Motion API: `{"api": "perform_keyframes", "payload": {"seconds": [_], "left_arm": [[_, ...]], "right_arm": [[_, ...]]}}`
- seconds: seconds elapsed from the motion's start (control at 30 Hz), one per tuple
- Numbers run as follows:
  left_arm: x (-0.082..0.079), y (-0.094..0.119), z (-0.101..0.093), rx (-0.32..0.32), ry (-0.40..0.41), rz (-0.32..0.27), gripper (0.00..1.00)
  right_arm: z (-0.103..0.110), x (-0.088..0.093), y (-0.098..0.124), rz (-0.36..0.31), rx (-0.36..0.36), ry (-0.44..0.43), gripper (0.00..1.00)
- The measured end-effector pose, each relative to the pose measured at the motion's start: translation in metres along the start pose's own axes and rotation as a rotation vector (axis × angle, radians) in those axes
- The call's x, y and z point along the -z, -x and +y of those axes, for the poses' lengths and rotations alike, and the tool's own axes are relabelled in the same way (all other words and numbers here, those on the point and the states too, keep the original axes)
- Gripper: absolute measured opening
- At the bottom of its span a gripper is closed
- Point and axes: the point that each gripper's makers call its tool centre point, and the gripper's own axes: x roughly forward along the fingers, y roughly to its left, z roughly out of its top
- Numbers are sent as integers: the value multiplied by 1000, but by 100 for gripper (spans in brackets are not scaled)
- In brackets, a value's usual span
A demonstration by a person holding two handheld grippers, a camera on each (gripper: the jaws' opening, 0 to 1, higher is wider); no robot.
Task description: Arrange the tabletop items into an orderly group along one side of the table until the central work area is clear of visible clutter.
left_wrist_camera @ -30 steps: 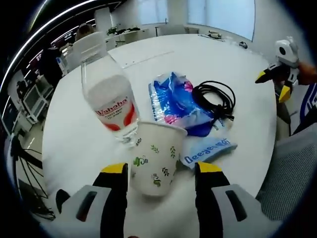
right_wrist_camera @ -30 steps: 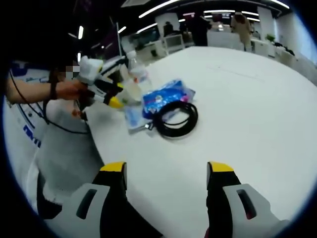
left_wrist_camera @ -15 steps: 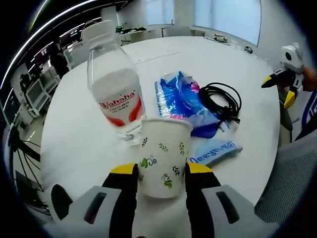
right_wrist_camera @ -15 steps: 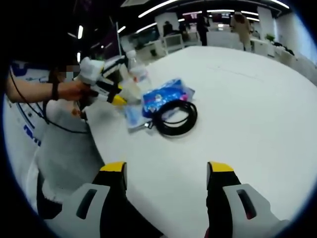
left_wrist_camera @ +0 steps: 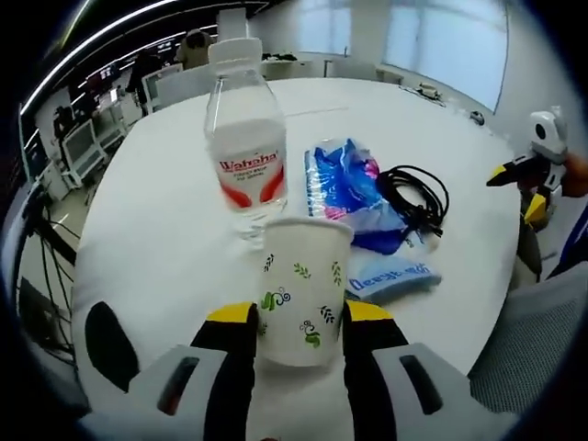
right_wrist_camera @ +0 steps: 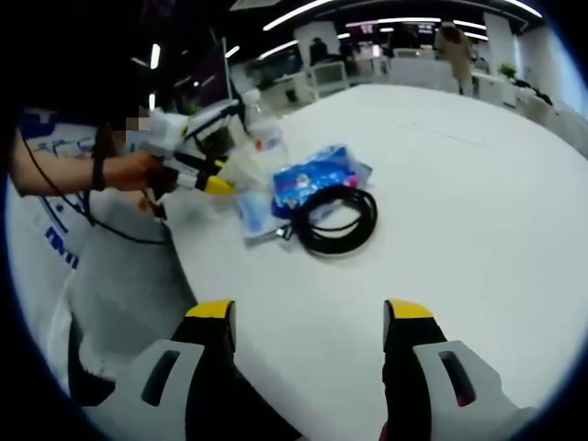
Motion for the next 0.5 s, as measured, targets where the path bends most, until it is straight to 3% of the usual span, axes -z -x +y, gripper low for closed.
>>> {"api": "perform_keyframes", "payload": {"seconds": [0.2, 0.5], "left_arm": [[3, 7, -5, -6, 24, -31, 35], [2, 18, -32, 20, 30, -75, 35]], "right_arm": [[7, -4, -5, 0, -19, 16, 63], [23, -22, -13, -18, -66, 51, 62]]}}
